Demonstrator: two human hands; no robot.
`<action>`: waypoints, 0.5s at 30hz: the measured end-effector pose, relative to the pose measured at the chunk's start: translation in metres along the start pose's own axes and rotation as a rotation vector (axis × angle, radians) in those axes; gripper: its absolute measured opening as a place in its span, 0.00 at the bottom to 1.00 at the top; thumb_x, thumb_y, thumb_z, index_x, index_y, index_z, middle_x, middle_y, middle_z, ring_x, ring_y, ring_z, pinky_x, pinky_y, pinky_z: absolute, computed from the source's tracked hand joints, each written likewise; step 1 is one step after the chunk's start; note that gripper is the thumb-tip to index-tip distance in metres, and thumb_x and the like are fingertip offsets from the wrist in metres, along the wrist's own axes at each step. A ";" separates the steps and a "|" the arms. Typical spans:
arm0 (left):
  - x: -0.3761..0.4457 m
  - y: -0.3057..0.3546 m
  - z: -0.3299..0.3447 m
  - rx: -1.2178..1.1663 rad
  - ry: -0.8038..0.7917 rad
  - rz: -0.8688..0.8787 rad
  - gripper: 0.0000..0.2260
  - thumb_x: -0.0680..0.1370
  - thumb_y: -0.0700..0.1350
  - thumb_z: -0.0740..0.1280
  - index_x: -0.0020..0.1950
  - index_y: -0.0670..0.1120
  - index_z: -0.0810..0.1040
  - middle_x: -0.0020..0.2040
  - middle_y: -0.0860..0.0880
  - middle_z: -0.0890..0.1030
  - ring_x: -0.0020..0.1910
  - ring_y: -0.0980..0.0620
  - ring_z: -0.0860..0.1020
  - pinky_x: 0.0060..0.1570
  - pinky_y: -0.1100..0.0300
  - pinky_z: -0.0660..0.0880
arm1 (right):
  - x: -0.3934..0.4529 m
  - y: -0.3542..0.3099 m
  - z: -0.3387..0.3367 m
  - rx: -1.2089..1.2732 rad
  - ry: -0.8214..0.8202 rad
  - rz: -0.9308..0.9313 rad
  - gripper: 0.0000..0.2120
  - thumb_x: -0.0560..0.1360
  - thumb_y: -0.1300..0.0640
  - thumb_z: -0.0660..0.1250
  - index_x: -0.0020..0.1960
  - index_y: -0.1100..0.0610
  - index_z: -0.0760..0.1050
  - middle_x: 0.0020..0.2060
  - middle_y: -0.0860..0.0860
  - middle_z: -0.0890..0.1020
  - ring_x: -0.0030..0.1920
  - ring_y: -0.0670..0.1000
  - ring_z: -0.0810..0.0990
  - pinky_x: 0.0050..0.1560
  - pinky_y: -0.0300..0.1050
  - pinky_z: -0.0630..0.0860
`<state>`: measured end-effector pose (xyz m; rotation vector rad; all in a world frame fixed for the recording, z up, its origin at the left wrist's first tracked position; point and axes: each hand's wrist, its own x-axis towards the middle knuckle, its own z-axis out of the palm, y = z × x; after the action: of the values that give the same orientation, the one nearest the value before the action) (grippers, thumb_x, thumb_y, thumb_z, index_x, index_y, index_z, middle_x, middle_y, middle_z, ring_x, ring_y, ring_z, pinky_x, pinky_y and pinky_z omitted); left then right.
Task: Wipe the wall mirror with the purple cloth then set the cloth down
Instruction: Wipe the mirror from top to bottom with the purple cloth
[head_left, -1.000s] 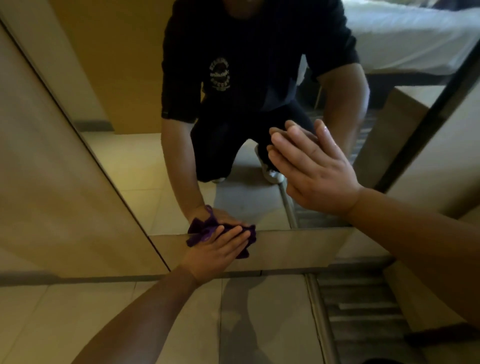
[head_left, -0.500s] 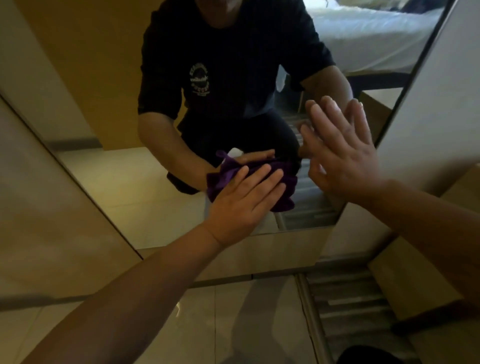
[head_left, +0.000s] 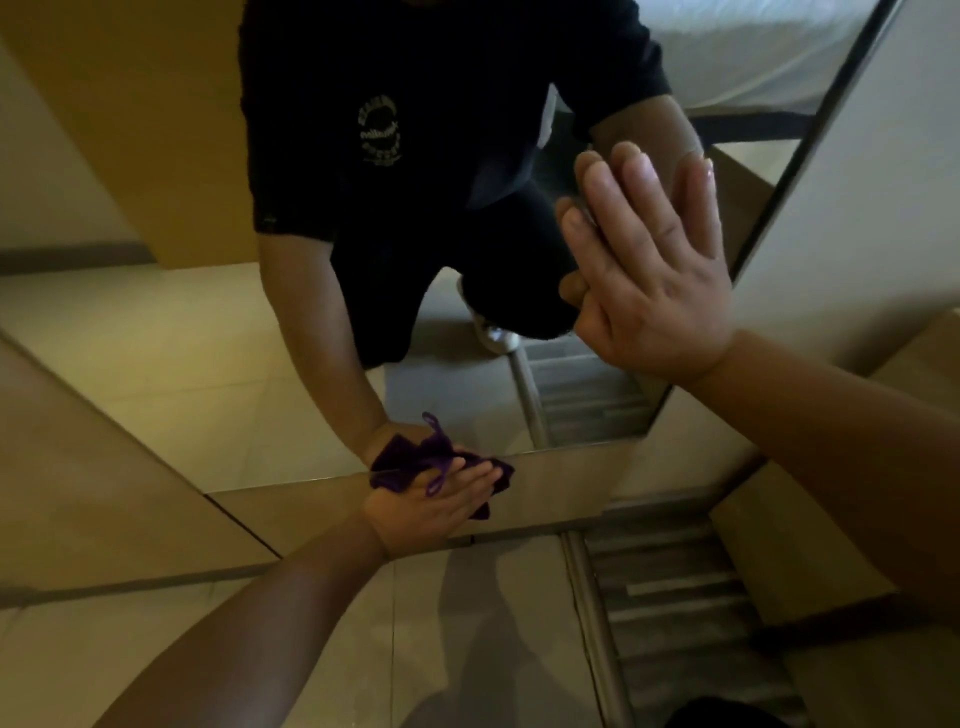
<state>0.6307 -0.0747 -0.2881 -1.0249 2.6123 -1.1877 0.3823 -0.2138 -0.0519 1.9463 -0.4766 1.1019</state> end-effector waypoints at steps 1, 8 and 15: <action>0.002 -0.003 -0.006 -0.072 -0.013 -0.001 0.22 0.82 0.35 0.47 0.75 0.40 0.65 0.74 0.41 0.69 0.73 0.43 0.68 0.75 0.42 0.54 | 0.001 -0.001 -0.002 0.008 -0.013 0.004 0.25 0.78 0.53 0.62 0.73 0.61 0.70 0.69 0.63 0.74 0.71 0.60 0.66 0.70 0.70 0.60; 0.051 -0.034 -0.087 -0.398 0.141 -0.139 0.19 0.81 0.39 0.57 0.72 0.41 0.72 0.72 0.42 0.72 0.70 0.42 0.71 0.68 0.47 0.68 | 0.004 0.003 -0.017 0.056 -0.098 0.001 0.24 0.78 0.57 0.64 0.73 0.60 0.70 0.71 0.61 0.72 0.71 0.64 0.70 0.71 0.70 0.61; 0.130 -0.058 -0.104 -0.196 0.301 -0.157 0.19 0.83 0.38 0.56 0.74 0.42 0.69 0.74 0.42 0.70 0.73 0.42 0.68 0.71 0.45 0.65 | -0.003 0.037 -0.020 0.040 -0.029 0.001 0.23 0.78 0.60 0.66 0.73 0.58 0.70 0.71 0.61 0.70 0.72 0.62 0.65 0.70 0.73 0.56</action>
<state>0.5264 -0.1157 -0.1520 -1.1889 2.9784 -1.2231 0.3464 -0.2194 -0.0317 1.9993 -0.4750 1.0928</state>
